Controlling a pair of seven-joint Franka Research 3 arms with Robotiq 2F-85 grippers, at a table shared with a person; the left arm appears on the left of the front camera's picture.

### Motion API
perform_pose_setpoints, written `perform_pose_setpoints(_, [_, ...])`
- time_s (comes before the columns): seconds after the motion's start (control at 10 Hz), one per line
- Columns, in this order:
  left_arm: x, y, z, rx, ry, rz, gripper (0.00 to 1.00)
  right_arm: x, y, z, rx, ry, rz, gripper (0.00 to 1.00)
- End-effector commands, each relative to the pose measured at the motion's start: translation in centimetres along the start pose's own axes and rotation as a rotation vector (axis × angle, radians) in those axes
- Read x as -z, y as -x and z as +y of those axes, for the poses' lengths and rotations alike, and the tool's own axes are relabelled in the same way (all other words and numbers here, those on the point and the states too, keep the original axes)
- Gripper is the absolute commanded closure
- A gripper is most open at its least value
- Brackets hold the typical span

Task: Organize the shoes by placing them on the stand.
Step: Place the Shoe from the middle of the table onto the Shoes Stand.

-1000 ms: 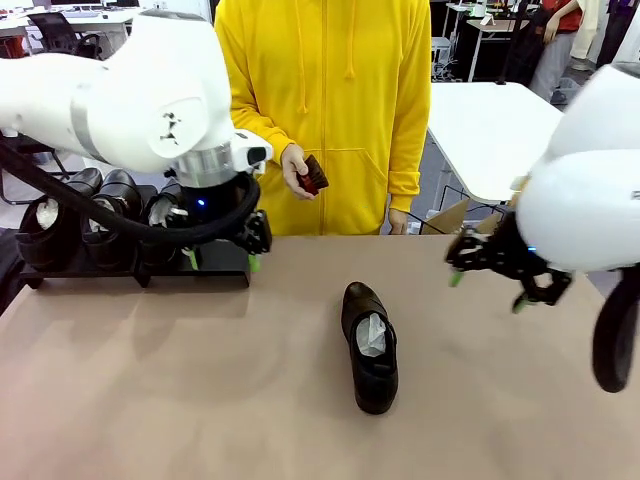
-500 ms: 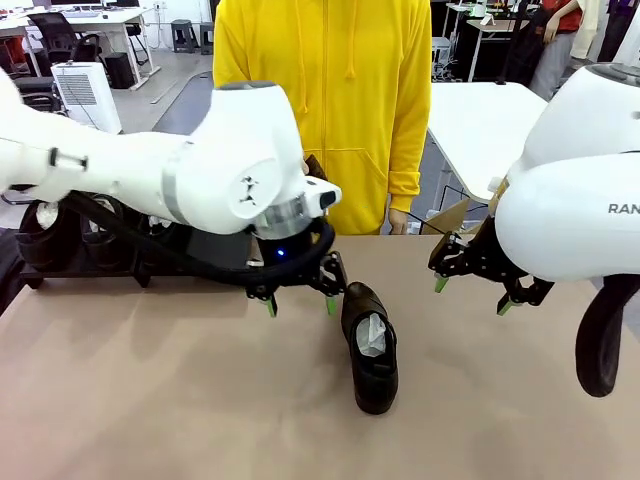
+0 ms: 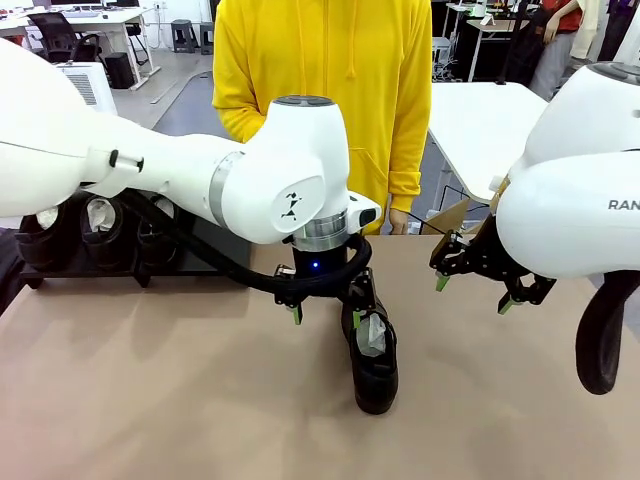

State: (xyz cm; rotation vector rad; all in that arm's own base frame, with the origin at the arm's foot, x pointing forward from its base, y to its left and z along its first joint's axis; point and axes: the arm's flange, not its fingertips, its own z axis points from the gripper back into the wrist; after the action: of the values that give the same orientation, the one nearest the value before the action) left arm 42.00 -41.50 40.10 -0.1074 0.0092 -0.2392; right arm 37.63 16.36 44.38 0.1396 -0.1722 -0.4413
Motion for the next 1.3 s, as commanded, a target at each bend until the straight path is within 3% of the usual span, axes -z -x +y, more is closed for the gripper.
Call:
perform_pose_setpoints(0.0, [0.5,-0.4,-0.7,-0.005,-0.018,-0.007,0.0,0.0,-0.4,0.2,-0.009,-0.028,0.008,0.0])
perform_pose_setpoints(0.2, [1.7,-0.3,-0.8,-0.011,0.01,0.041,0.0,0.0,-0.4,0.2,-0.009,-0.028,0.008,0.0])
perform_pose_setpoints(0.6, [4.6,0.3,-0.9,-0.067,0.044,0.003,0.0,0.0,-0.4,0.2,-0.009,-0.028,0.008,0.0])
perform_pose_setpoints(1.0, [7.0,1.0,-1.0,-0.091,0.015,0.036,0.0,0.0,-0.4,0.2,-0.009,-0.028,0.008,0.0])
perform_pose_setpoints(1.1, [7.1,1.2,-1.0,-0.085,0.009,0.026,0.08,0.0,-0.4,0.2,-0.009,-0.028,0.008,0.0])
perform_pose_setpoints(1.2, [7.1,1.3,-1.0,-0.085,0.007,0.025,0.24,0.0,-0.4,0.2,-0.009,-0.028,0.008,0.0])
